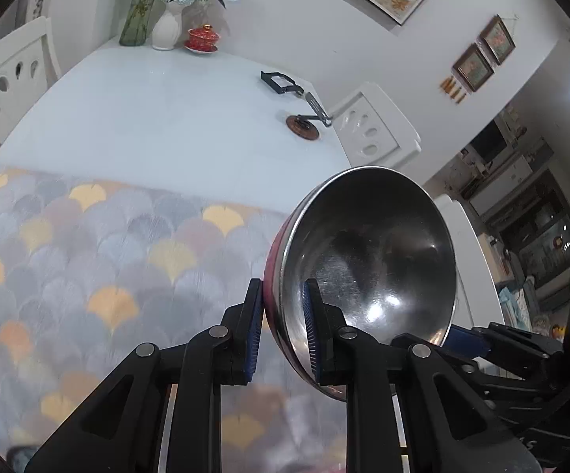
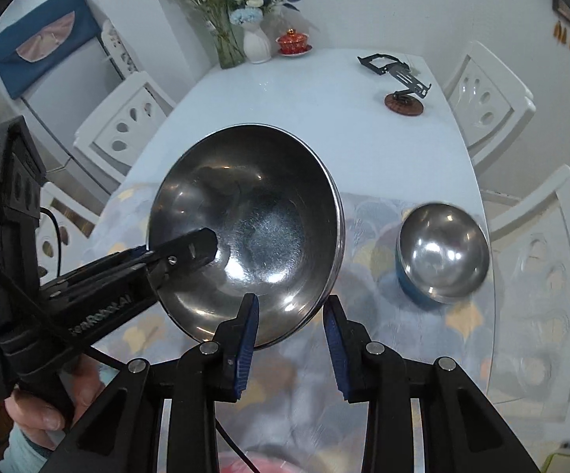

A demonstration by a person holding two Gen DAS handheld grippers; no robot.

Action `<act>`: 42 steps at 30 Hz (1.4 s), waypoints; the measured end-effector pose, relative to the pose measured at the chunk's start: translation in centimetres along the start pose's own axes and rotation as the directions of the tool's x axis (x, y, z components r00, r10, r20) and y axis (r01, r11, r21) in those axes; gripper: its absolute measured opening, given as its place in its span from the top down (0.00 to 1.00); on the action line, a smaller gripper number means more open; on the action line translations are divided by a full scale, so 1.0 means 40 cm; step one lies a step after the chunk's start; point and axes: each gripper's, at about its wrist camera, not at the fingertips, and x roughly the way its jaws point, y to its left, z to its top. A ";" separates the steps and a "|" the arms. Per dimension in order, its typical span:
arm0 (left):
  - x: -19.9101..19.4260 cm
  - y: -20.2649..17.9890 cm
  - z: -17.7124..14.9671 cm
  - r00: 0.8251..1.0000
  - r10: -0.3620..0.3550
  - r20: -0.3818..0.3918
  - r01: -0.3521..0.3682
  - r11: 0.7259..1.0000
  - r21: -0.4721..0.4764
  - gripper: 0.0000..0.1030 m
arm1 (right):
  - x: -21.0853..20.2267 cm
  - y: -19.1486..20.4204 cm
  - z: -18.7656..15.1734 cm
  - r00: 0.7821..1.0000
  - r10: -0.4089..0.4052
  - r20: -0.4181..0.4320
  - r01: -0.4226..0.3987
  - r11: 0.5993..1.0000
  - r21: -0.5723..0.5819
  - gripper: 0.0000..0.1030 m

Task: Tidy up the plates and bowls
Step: 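Close both grippers on the rim of the red steel bowl, then carry the red steel bowl over the pink bowl and lower it inside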

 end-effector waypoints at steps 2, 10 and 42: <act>-0.026 -0.003 -0.030 1.000 -0.011 -0.006 0.011 1.000 0.001 0.84 | -0.030 0.018 -0.035 1.000 -0.002 0.006 0.002 1.000 0.009 0.68; -0.145 -0.038 -0.168 1.000 -0.018 -0.005 0.018 0.999 0.042 0.84 | -0.106 0.063 -0.186 1.000 -0.002 -0.004 0.002 0.999 0.036 0.68; -0.102 -0.106 -0.536 0.979 0.052 -0.198 -0.019 0.986 0.167 0.82 | -0.031 0.004 -0.567 0.970 -0.027 -0.240 0.063 0.988 0.143 0.68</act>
